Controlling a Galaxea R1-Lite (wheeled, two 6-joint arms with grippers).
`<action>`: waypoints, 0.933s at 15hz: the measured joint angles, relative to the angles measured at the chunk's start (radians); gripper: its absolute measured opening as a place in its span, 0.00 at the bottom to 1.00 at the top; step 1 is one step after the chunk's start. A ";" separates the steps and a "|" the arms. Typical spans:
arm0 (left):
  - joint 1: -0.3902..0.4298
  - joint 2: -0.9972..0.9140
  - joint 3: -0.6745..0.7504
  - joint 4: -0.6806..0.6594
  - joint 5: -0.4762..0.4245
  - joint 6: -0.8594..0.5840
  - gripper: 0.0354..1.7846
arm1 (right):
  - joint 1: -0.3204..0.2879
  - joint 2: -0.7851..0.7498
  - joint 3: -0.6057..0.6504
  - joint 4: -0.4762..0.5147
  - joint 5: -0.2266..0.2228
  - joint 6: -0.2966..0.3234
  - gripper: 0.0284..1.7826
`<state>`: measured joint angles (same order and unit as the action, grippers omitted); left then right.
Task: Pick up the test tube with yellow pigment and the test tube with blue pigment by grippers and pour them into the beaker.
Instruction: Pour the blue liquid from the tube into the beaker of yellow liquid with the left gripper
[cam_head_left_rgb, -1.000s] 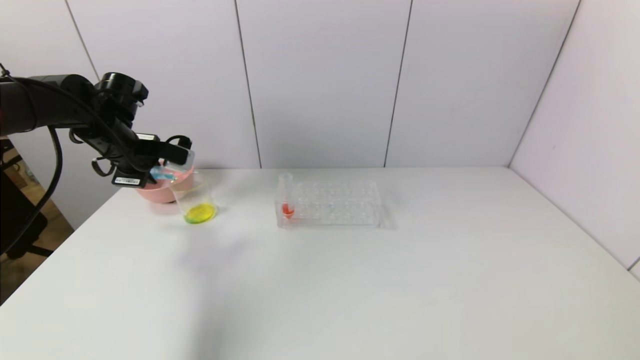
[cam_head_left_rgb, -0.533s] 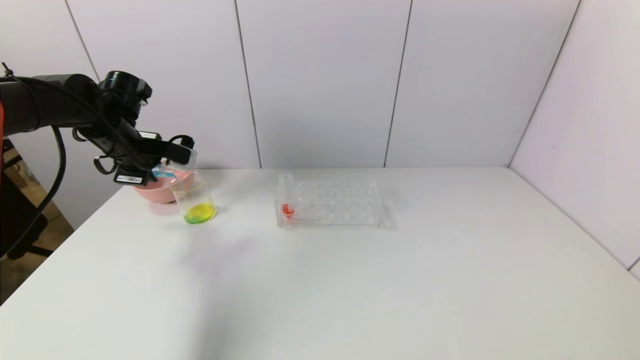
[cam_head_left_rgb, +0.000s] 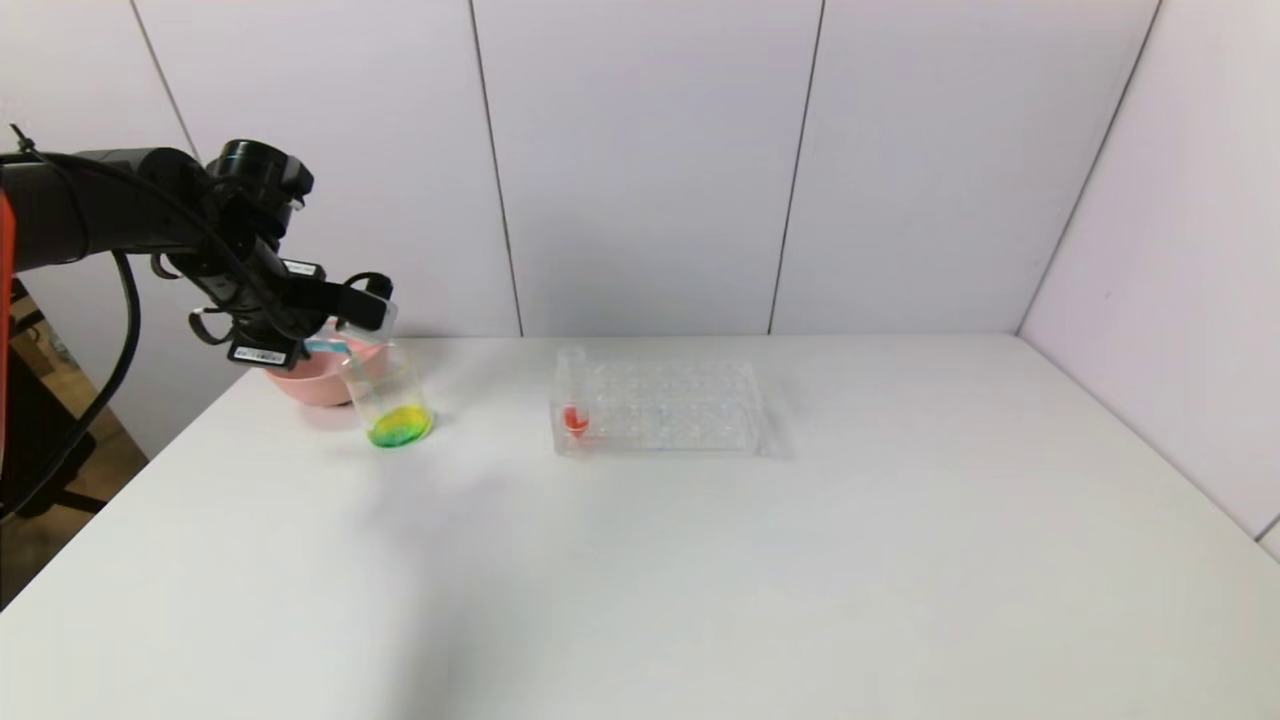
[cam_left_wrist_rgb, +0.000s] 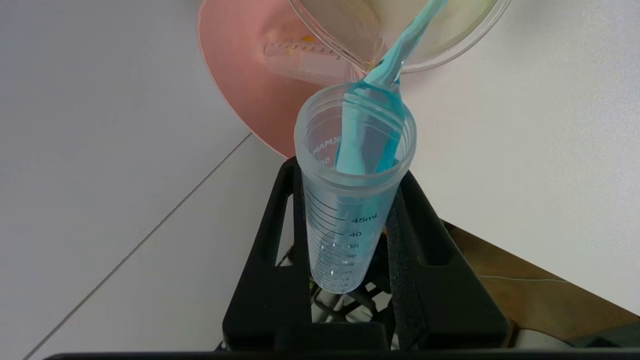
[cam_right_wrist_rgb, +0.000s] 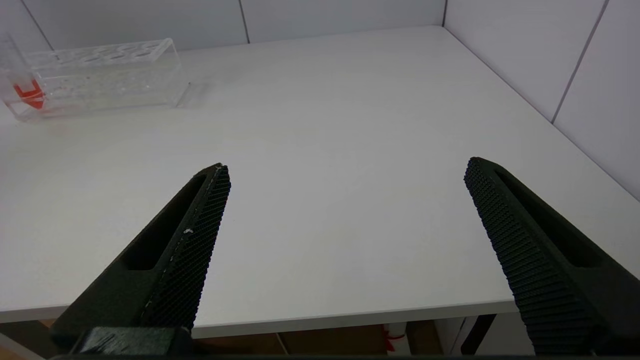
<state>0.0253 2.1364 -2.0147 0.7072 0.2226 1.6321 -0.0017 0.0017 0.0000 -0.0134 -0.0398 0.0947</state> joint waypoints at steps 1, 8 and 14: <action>-0.003 0.000 0.000 -0.005 0.004 0.005 0.24 | 0.000 0.000 0.000 0.000 0.000 0.000 0.96; -0.023 -0.001 0.000 -0.040 0.072 0.052 0.24 | 0.000 0.000 0.000 0.000 0.000 0.000 0.96; -0.035 0.000 0.000 -0.081 0.123 0.115 0.24 | 0.000 0.000 0.000 0.000 0.000 0.000 0.96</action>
<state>-0.0096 2.1364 -2.0143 0.6264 0.3457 1.7472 -0.0017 0.0017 0.0000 -0.0130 -0.0394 0.0947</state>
